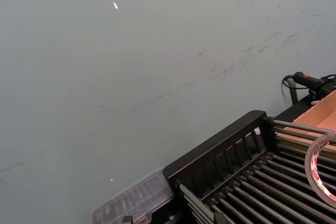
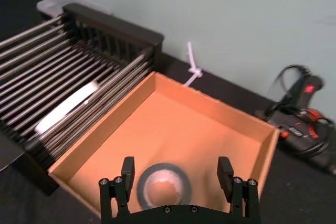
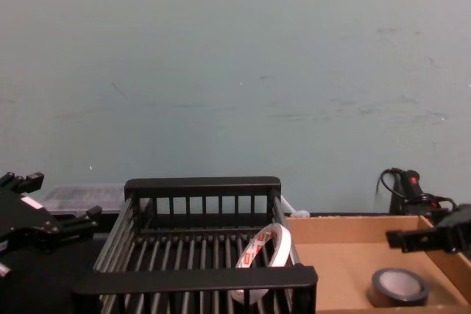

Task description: Pick up the white tape and place it into the black box , Pick up the silver tape and place it into the brown box.

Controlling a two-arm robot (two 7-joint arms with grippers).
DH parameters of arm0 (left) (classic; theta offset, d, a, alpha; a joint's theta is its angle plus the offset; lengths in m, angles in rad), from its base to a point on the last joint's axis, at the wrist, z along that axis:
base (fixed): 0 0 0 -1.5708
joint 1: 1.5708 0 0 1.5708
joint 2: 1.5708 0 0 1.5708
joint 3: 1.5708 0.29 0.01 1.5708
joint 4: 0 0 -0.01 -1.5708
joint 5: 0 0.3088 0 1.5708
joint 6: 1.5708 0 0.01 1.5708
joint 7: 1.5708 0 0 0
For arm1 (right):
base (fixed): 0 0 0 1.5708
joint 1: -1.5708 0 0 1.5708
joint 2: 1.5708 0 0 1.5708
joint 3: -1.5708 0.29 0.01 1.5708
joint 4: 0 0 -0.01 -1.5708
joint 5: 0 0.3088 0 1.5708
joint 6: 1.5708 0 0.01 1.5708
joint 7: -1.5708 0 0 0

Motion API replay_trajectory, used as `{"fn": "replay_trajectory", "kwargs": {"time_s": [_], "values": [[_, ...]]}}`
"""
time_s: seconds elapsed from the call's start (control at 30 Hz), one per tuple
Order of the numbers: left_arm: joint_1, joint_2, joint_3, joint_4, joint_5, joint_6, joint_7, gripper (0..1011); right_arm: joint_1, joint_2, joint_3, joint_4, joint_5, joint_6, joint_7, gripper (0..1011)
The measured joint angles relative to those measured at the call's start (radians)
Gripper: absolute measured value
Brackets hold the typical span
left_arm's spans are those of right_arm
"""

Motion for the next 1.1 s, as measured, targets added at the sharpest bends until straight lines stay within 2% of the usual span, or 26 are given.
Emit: {"fn": "replay_trajectory", "kwargs": {"time_s": [0.13,0.23,0.37,0.47,0.57,0.6,0.7,0.87,1.1], "values": [[0.0,0.0,0.0,0.0,0.0,0.0,0.0,1001,-0.029,-0.01,0.029,-0.019,-0.023,-0.051,-0.044,1003],[0.0,0.0,0.0,0.0,0.0,0.0,0.0,1001,-0.06,-0.019,0.048,-0.035,-0.068,-0.121,-0.106,1002],[0.0,0.0,0.0,0.0,0.0,0.0,0.0,1001,-0.082,-0.029,0.056,-0.037,-0.11,-0.184,-0.15,1002],[0.0,0.0,0.0,0.0,0.0,0.0,0.0,1001,-0.108,-0.044,0.057,-0.023,-0.167,-0.272,-0.201,1002],[0.0,0.0,0.0,0.0,0.0,0.0,0.0,1001,-0.121,-0.054,0.057,-0.009,-0.199,-0.322,-0.229,1002],[0.0,0.0,0.0,0.0,0.0,0.0,0.0,1001,-0.129,-0.059,0.054,0.004,-0.227,-0.361,-0.25,1002],[0.0,0.0,0.0,0.0,0.0,0.0,0.0,1001,-0.141,-0.071,0.05,0.032,-0.271,-0.418,-0.283,1002],[0.0,0.0,0.0,0.0,0.0,0.0,0.0,1001,-0.152,-0.085,0.051,0.059,-0.303,-0.446,-0.306,1002],[0.0,0.0,0.0,0.0,0.0,0.0,0.0,1001,-0.161,-0.099,0.065,0.066,-0.317,-0.445,-0.314,1002]]}}
